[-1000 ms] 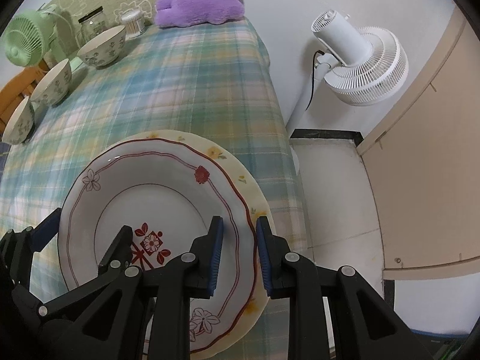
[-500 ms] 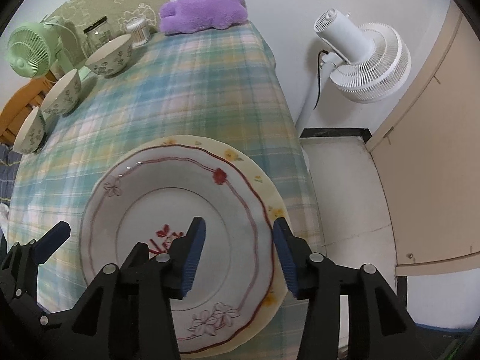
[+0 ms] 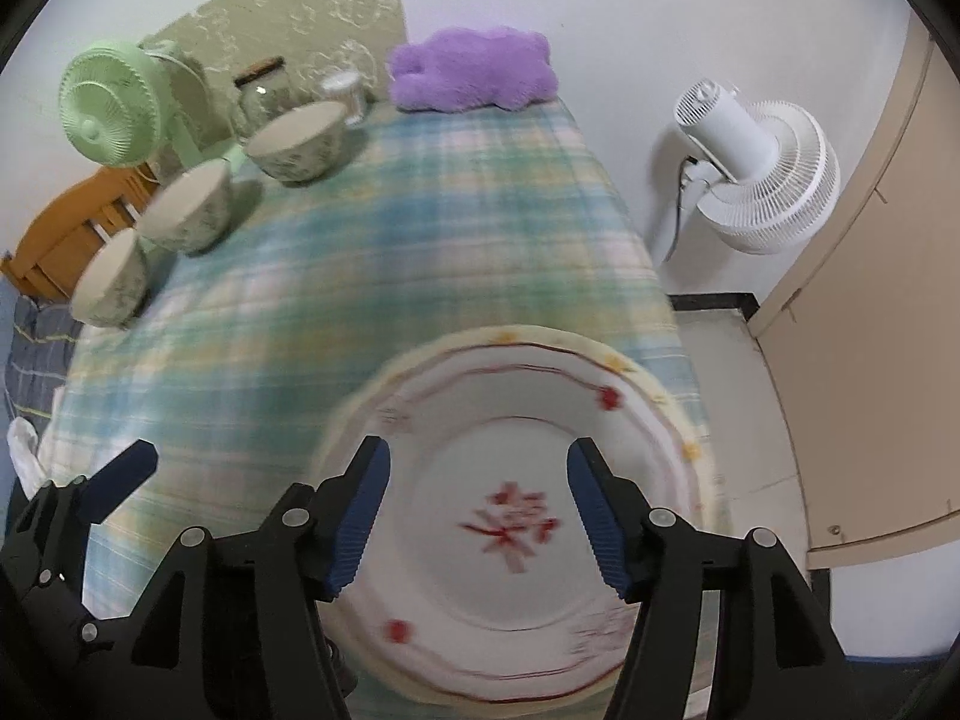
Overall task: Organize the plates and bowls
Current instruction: 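Open both grippers and withdraw from the plate stack, then move both grippers toward the large plain grey-green bowl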
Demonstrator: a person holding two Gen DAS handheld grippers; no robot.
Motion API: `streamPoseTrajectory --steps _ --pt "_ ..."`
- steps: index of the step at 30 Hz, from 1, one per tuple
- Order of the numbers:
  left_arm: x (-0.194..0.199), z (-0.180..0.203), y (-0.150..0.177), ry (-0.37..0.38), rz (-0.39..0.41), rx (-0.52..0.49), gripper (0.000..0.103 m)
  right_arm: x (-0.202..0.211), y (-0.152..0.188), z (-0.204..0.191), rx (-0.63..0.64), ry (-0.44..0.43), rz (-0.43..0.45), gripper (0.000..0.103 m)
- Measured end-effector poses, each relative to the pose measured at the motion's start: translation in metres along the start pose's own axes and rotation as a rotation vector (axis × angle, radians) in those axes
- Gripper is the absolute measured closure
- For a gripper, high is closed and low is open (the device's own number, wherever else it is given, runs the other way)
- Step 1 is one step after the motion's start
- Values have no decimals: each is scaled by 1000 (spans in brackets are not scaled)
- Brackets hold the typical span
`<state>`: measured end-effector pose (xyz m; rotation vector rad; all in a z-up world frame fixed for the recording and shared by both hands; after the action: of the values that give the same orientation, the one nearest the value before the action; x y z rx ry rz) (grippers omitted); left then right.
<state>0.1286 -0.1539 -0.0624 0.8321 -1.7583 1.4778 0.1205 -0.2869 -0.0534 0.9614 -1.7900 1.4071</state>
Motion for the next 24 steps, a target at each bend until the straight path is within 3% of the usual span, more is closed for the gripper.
streamPoseTrajectory --steps 10,15,24 --pt "3 -93 -15 -41 38 6 8 2 -12 -94 -11 21 47 38" --pt "-4 -135 -23 -42 26 25 8 -4 -23 -143 6 -8 88 38" --pt "-14 -201 -46 -85 100 22 11 -19 -47 -208 -3 -20 144 38"
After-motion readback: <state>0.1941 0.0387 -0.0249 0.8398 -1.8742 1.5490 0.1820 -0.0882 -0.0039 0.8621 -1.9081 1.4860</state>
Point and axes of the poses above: each gripper's, at about its wrist camera, not at the fingertips, and x roughly against the way its jaws point, z to its right, y to its underside, the point moved 3 cm from there along -x, roughly the way its jaws point, and after that the axes turned 11 degrees about -y, right-handed, at the moved point
